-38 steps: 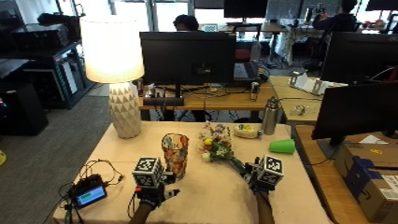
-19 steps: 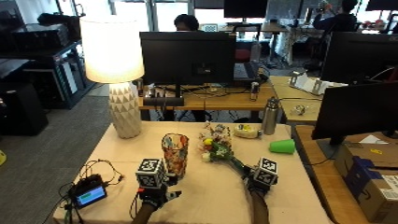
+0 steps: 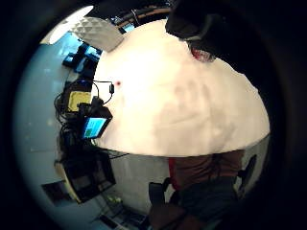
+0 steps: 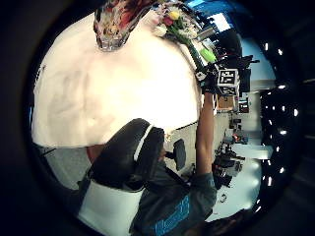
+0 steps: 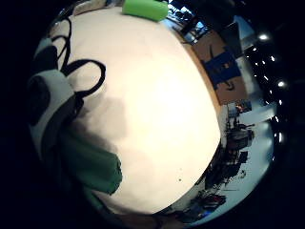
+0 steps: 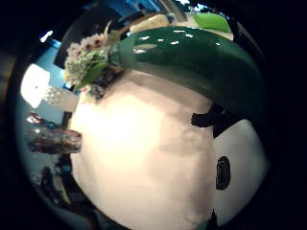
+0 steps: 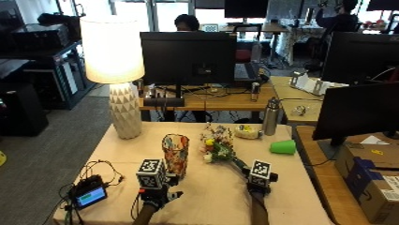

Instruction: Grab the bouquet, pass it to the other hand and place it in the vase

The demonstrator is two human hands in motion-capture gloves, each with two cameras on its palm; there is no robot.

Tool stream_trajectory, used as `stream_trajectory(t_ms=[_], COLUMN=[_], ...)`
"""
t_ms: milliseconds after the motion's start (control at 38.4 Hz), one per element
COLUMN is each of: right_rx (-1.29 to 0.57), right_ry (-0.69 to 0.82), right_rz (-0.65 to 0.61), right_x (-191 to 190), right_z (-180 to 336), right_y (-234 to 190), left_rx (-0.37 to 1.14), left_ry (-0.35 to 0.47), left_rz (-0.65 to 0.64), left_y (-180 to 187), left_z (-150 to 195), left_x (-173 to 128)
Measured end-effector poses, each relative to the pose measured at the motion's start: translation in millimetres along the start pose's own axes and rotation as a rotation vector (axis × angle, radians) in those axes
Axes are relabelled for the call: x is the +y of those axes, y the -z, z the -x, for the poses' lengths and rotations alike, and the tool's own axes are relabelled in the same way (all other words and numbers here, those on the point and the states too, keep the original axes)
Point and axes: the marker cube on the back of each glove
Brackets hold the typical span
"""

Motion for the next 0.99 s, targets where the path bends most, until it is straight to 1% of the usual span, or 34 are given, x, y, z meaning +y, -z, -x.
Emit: stream_trajectory(t_ms=[130, 182, 260, 286, 312, 364, 390, 521, 599, 651, 729, 833, 911, 989], right_rx=[-0.029, -0.029, -0.043, -0.057, -0.079, -0.142, -0.18, -0.366, -0.47, -0.55, -0.666, -0.808, -0.898, -1.016], right_ry=[-0.009, -0.017, -0.024, -0.027, -0.03, -0.038, -0.042, -0.043, -0.034, -0.024, -0.005, 0.034, 0.055, 0.098], right_rz=[-0.028, -0.06, -0.207, -0.235, -0.222, -0.145, -0.125, -0.177, -0.197, -0.212, -0.227, -0.242, -0.229, -0.208], right_x=[0.3, -1.7, -15.7, -17.5, -14.3, -1.1, 2.9, 3.0, 7.8, 10.8, 16.6, 24.2, 30.3, 37.3], right_z=[1.8, -0.5, -3.7, -4.3, -4.5, -3.9, -3.3, 2.4, 7.1, 12.4, 20.9, 33.1, 41.2, 52.3], right_y=[4.1, 8.8, 25.9, 31.5, 35.7, 43.7, 48.9, 78.6, 100.9, 115.5, 134.5, 154.6, 164.5, 174.7], left_rx=[0.008, 0.014, 0.026, 0.032, 0.039, 0.059, 0.07, 0.128, 0.19, 0.252, 0.385, 0.592, 0.74, 0.929], left_ry=[-0.006, -0.014, -0.02, -0.023, -0.028, -0.045, -0.055, -0.106, -0.138, -0.168, -0.217, -0.27, -0.29, -0.321], left_rz=[-0.013, -0.022, -0.031, -0.033, -0.036, -0.047, -0.055, -0.079, -0.076, -0.08, -0.084, -0.077, -0.045, -0.008], left_y=[2.4, 5.1, 12.7, 16.9, 22.1, 34.3, 40.4, 68.2, 83.8, 92.7, 104.7, 120.1, 131.4, 141.2], left_z=[-4.5, -7.2, -13.1, -16.0, -19.7, -28.5, -33.0, -55.6, -71.0, -81.3, -96.7, -115.8, -127.9, -138.1], left_x=[-2.0, -3.8, -4.7, -4.3, -4.0, -5.1, -6.7, -15.2, -21.1, -28.6, -42.3, -57.3, -62.4, -74.4])
